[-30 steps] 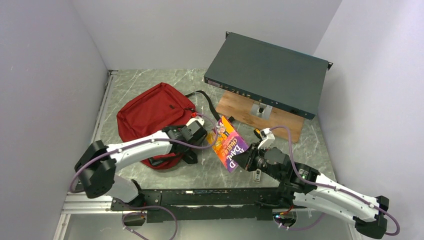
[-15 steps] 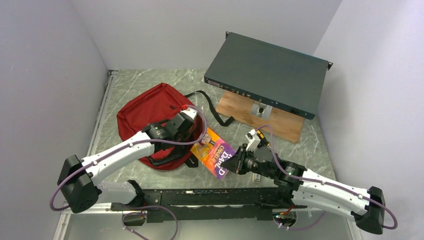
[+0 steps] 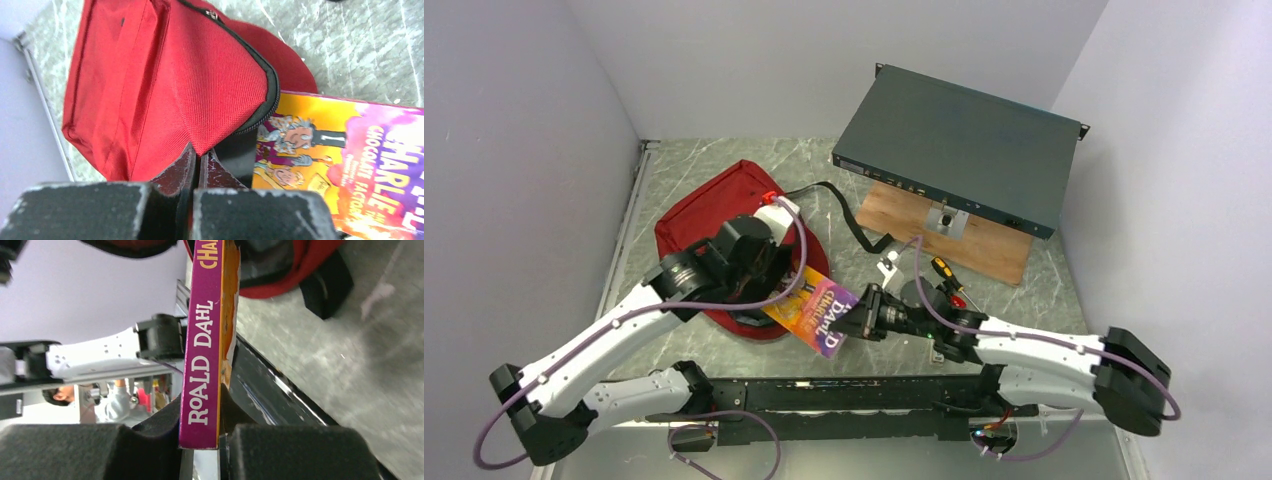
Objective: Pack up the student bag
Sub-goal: Place the book in the student bag.
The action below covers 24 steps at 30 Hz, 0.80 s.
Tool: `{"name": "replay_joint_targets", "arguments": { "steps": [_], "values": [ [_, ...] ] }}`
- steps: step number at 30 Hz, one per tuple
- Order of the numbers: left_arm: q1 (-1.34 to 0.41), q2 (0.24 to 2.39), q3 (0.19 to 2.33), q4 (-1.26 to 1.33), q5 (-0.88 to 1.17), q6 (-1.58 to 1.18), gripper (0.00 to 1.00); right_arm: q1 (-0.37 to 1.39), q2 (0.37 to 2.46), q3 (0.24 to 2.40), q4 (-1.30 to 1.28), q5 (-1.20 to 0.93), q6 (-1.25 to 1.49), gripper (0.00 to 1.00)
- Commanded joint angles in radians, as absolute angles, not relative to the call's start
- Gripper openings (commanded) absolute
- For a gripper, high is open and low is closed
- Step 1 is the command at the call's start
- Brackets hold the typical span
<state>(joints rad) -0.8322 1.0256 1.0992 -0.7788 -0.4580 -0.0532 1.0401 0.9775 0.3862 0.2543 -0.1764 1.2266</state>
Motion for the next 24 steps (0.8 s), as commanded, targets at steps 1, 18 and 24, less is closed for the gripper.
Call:
{"name": "replay_joint_targets", "arguments": {
  "steps": [1, 18, 24],
  "values": [
    [-0.835, 0.939, 1.051, -0.629, -0.457, 0.085, 0.00, 0.996, 1.141, 0.525, 0.601, -0.262, 1.288, 0.00],
    [-0.729, 0.696, 0.850, -0.401, -0.308, 0.075, 0.00, 0.986, 1.923, 1.027, 0.919, -0.094, 1.235, 0.00],
    [-0.727, 0.703, 0.855, -0.446, -0.433, 0.058, 0.00, 0.992, 2.058, 1.137, 0.916, 0.069, 1.143, 0.00]
  ]
}}
